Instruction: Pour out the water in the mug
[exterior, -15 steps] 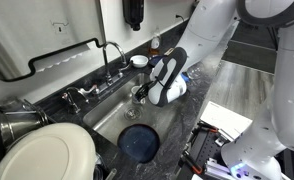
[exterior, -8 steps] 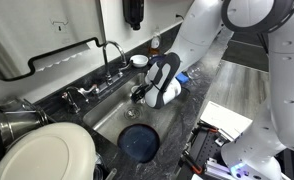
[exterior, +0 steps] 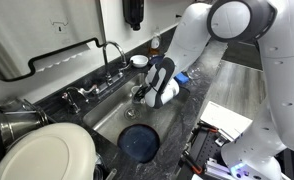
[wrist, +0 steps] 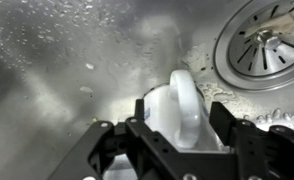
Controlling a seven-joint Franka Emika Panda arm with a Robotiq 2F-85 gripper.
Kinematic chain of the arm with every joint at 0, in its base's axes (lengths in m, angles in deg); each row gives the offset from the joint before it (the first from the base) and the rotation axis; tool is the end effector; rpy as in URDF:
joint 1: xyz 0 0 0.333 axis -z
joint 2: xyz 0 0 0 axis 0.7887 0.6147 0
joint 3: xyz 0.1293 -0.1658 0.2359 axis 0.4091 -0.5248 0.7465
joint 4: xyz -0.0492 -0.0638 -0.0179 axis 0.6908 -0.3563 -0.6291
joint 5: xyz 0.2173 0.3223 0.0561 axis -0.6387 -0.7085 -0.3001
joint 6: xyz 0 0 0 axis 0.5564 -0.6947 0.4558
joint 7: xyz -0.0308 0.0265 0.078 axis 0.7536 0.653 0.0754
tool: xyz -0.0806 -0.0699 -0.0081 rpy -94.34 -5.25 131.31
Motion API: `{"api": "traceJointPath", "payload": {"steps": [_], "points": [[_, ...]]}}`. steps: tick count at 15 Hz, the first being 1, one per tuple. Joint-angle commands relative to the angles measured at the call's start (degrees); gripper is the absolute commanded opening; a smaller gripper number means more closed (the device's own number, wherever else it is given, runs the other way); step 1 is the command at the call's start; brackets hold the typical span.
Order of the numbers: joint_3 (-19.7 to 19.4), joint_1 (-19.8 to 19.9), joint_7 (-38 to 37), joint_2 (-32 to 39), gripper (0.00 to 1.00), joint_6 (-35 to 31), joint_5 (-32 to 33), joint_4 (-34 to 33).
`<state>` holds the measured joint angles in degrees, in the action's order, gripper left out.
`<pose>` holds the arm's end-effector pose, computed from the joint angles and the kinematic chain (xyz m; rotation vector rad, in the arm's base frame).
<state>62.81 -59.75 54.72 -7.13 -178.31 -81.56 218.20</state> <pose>0.5226 -0.0306 0.1266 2.9833 -0.3374 0.6553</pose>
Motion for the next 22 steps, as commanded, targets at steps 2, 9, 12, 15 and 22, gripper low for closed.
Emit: {"api": "traceJointPath", "payload": {"steps": [2,9,12,15,22], "points": [[-0.42,0.11,0.08,-0.47,0.31,1.99,1.55,0.02],[1.07,1.64,0.05,-2.33,0.04,4.93,3.56,0.75],[-0.45,1.36,-0.14,-4.04,0.04,6.24,3.3,1.31],[-4.07,-0.39,0.11,-6.19,0.04,8.14,3.37,1.99],[-19.96,-10.84,-0.83,-9.89,0.04,25.63,16.49,0.97]]}}
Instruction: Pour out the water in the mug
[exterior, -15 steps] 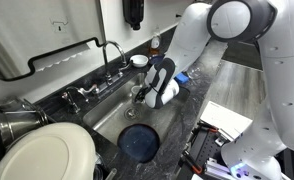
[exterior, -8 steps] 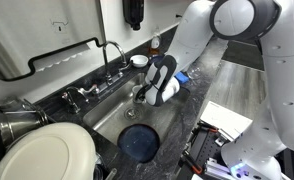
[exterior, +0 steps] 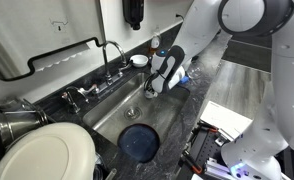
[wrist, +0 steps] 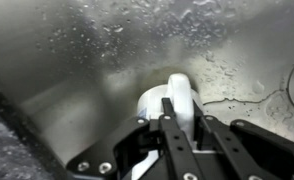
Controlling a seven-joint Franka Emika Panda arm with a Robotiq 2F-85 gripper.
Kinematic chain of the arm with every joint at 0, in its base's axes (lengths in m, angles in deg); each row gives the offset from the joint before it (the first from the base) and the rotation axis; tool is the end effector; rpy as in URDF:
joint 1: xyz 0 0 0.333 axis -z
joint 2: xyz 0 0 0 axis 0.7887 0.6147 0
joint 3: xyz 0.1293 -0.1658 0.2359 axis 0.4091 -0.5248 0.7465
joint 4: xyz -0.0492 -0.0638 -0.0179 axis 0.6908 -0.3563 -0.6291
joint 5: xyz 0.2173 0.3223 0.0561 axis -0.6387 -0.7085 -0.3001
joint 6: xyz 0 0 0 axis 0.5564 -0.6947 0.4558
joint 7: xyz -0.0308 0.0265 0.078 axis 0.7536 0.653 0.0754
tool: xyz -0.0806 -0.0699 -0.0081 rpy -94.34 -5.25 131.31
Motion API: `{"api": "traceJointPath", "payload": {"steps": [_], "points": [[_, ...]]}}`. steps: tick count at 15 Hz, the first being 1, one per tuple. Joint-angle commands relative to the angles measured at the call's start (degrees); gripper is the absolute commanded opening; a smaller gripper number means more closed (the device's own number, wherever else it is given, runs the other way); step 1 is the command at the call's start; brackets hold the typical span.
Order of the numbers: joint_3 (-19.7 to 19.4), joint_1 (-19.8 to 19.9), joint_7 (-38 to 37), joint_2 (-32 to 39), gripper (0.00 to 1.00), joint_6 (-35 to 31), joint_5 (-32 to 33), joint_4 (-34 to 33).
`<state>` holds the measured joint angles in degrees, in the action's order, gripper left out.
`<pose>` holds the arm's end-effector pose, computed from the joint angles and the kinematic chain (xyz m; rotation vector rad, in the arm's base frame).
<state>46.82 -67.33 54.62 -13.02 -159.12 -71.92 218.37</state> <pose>0.5173 -0.0942 0.1598 2.9181 -0.2542 0.3188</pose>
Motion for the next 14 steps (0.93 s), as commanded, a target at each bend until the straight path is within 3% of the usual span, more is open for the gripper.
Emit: {"api": "traceJointPath", "payload": {"steps": [1,8,14], "points": [[-4.09,-3.36,-0.73,-4.89,0.04,8.68,10.24,0.86],[-3.84,-5.27,-4.98,-10.65,0.04,19.91,38.72,0.49],[4.77,-1.88,-16.58,-14.48,0.04,28.78,65.13,0.3]]}}
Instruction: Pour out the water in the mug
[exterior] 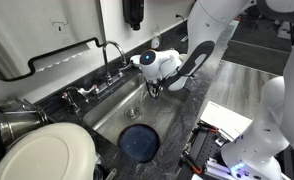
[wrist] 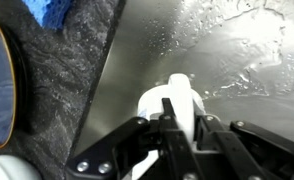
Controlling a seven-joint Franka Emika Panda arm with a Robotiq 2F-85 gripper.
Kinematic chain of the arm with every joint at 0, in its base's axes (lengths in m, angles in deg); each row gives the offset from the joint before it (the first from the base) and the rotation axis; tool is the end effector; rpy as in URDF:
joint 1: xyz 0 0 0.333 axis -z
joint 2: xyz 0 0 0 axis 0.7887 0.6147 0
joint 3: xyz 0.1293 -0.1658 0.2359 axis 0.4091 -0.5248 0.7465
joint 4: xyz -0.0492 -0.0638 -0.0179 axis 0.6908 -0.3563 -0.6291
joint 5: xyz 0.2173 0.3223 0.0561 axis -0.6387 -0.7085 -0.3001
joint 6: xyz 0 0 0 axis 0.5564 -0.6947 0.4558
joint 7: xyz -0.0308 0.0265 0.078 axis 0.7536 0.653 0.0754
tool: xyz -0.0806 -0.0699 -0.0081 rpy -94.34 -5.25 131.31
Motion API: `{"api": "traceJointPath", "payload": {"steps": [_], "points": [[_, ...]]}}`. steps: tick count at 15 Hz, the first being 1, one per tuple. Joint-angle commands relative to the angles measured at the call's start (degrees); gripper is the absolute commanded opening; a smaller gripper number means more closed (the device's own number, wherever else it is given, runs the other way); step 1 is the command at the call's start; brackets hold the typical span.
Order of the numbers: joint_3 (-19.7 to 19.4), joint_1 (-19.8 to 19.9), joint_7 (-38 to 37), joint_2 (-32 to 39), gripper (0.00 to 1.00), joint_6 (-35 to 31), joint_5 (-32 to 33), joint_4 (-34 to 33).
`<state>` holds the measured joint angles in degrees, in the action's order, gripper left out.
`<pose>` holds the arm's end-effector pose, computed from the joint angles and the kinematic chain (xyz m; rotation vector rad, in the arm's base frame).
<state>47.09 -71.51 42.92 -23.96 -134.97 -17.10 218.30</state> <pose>0.5025 -0.0286 0.2022 2.4994 0.6502 -0.0198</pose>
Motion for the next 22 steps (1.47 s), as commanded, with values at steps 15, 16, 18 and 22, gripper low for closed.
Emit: {"api": "traceJointPath", "payload": {"steps": [15,16,18,22], "points": [[23.66,11.08,-39.99,-3.62,0.04,26.16,56.96,5.51],[24.37,11.7,-40.35,-3.59,0.04,26.84,57.21,5.77],[25.44,12.52,-41.06,-3.51,0.04,28.52,58.02,6.09],[26.85,13.37,-42.89,-3.29,0.04,31.47,59.76,6.56]]}}
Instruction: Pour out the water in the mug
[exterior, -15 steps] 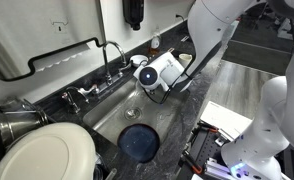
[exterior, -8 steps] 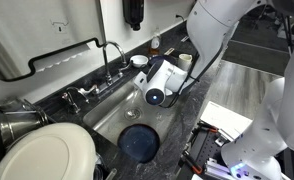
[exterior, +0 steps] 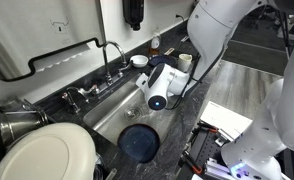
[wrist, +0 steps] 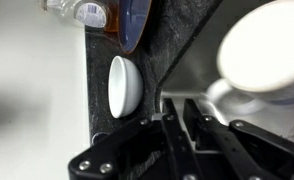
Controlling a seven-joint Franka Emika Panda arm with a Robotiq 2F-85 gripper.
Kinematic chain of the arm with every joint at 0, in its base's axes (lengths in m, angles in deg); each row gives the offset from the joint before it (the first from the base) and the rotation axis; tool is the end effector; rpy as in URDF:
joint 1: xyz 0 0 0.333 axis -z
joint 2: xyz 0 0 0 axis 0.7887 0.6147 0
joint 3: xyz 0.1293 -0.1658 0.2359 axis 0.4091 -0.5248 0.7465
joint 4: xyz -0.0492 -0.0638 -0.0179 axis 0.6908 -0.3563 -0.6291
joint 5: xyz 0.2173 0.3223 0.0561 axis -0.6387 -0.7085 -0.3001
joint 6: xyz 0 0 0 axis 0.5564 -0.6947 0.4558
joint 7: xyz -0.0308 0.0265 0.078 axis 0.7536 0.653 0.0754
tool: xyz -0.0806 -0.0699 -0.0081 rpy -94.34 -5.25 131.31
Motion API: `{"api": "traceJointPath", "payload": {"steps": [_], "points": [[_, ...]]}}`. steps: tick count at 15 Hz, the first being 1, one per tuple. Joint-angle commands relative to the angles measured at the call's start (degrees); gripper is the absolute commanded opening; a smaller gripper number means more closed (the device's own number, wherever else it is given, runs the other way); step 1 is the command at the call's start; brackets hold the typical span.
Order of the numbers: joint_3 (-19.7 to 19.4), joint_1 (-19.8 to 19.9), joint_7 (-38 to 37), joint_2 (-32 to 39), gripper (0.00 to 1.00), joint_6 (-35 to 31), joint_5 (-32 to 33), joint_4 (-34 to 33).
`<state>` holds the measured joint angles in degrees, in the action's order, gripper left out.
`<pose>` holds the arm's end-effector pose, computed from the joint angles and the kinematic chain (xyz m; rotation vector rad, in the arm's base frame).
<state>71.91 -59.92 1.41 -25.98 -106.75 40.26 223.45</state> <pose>0.4672 0.0297 0.1856 1.7790 0.8136 0.3534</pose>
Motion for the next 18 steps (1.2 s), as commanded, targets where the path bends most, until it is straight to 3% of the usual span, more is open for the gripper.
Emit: {"api": "traceJointPath", "payload": {"steps": [1,10,18], "points": [[2.26,1.91,-1.7,-1.2,0.04,4.09,2.8,1.47],[3.24,4.04,-2.96,-1.58,0.04,2.06,-0.07,0.19],[1.18,11.24,5.23,-0.28,0.04,-20.51,-17.1,-5.28]]}}
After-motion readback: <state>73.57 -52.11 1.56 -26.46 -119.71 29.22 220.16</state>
